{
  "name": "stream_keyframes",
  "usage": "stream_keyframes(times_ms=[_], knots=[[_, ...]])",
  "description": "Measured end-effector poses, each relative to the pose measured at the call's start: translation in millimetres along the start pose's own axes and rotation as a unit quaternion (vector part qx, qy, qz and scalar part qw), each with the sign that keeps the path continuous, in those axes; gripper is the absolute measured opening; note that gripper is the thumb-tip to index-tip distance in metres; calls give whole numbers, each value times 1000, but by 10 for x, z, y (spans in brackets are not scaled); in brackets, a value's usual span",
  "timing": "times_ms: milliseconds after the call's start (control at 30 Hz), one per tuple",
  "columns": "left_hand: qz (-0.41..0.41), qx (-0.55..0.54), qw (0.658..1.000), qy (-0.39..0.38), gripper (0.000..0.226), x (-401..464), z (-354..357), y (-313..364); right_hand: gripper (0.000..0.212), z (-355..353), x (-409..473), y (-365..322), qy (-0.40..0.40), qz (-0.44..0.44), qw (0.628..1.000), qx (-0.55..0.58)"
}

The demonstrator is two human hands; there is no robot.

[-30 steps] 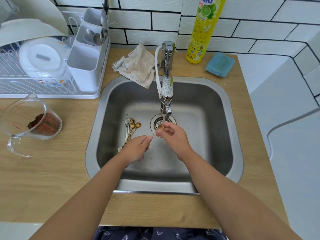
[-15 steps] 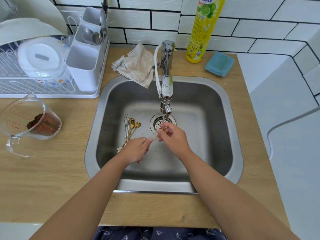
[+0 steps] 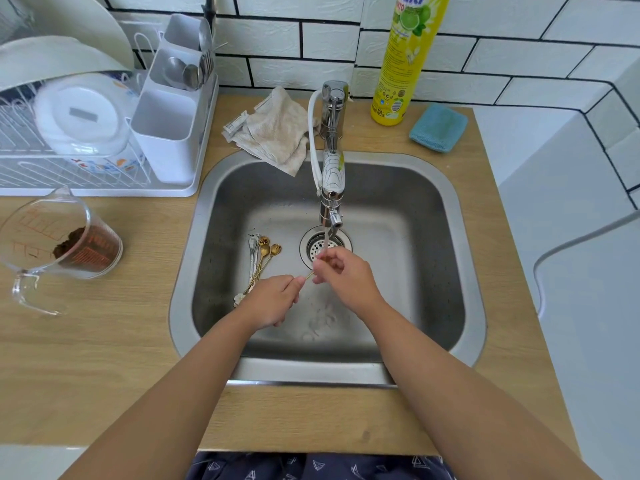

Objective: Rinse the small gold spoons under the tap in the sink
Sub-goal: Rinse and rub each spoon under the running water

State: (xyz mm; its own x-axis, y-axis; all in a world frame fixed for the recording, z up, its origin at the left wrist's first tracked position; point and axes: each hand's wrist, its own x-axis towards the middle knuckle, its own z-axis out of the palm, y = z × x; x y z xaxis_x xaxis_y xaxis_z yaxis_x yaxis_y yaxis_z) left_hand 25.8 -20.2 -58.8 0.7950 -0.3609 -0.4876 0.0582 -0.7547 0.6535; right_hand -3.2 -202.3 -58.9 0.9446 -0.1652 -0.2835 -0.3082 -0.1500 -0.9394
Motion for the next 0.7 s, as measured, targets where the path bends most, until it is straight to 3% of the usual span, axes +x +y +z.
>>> stream_keyframes(times_ms=[67, 233, 433, 567, 700], knots=[[-1, -3, 1000, 3, 48, -6, 6, 17, 11, -16, 8, -1, 7, 2, 1000, 13], [-10, 16, 1000, 21, 51, -13, -25, 52, 29, -39, 14, -24, -81, 30, 994, 67], [-7, -25, 1000, 7, 55, -34, -25, 75, 23, -94, 25, -64, -83, 36, 986, 140], [-39, -125, 991, -20, 51, -16, -50, 73, 20, -110, 31, -71, -84, 35, 982, 163], [-38, -124, 991, -15, 53, -15, -50, 68, 5, -101, 18, -52, -53, 32, 991, 117]])
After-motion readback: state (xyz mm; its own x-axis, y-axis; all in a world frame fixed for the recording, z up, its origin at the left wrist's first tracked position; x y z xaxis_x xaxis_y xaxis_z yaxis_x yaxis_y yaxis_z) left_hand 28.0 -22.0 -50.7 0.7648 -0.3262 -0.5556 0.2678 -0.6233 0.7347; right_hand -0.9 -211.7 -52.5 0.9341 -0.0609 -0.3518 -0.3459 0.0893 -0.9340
